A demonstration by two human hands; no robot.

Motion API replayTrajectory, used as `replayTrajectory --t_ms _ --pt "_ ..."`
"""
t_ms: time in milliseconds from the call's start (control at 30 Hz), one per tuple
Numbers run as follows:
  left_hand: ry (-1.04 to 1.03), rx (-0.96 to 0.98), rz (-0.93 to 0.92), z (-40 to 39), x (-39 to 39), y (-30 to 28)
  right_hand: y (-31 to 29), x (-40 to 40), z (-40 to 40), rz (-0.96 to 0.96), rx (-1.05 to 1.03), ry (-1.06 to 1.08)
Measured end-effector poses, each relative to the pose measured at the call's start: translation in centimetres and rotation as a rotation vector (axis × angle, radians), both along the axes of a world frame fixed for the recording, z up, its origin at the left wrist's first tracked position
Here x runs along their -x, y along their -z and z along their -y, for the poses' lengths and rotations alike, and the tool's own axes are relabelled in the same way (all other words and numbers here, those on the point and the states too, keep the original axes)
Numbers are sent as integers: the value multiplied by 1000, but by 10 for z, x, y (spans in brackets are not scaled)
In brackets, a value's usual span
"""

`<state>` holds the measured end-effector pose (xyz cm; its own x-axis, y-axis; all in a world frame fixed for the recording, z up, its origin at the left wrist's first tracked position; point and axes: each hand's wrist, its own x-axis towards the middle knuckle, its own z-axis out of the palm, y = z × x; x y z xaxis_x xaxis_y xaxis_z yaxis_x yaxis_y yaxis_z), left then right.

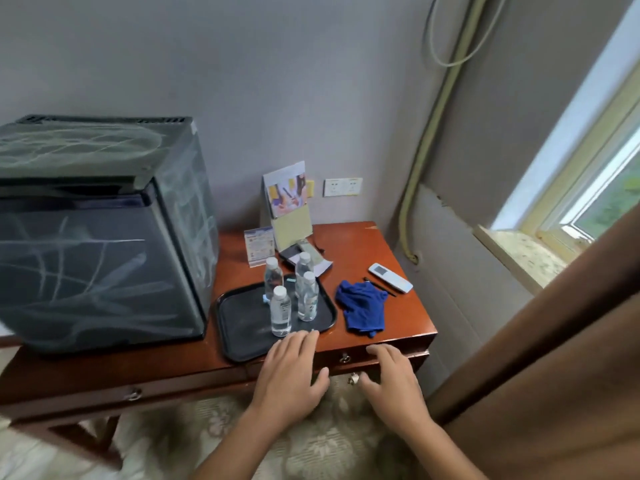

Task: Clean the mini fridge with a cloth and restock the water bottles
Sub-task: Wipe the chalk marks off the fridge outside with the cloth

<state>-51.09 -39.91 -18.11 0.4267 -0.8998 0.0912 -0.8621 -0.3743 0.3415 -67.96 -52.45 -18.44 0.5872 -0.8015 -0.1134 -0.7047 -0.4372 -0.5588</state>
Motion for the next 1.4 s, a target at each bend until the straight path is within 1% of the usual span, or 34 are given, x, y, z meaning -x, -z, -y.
replayTrajectory --t_ms 233,400,667,767,933,1033,1100,1200,1300,1400 --pt "176 -95 25 76 -15 27 22 -12 35 -112 51 113" --pt "219 -181 27 131 -23 57 52 -29 79 -170 12 124" --pt "167 -342 -51 235 -60 103 101 -82 193 -257 -84 62" --pt "125 -401 -105 278 -72 125 127 -108 226 -284 -146 2" --pt "103 -531 -118 328 -84 158 171 -129 242 -391 -249 -36" --pt "88 -621 -181 338 -86 174 182 -133 244 -449 -212 -35" --pt "76 -631 -180 343 -85 179 184 -134 255 -436 -213 -24" --pt "59 -615 -192 349 -82 176 173 -130 278 -364 -238 -25" --pt "63 -617 -240 346 -76 167 150 -119 292 -301 -255 -36" --pt "35 -549 -267 329 -67 155 121 -102 288 -169 -260 -7"
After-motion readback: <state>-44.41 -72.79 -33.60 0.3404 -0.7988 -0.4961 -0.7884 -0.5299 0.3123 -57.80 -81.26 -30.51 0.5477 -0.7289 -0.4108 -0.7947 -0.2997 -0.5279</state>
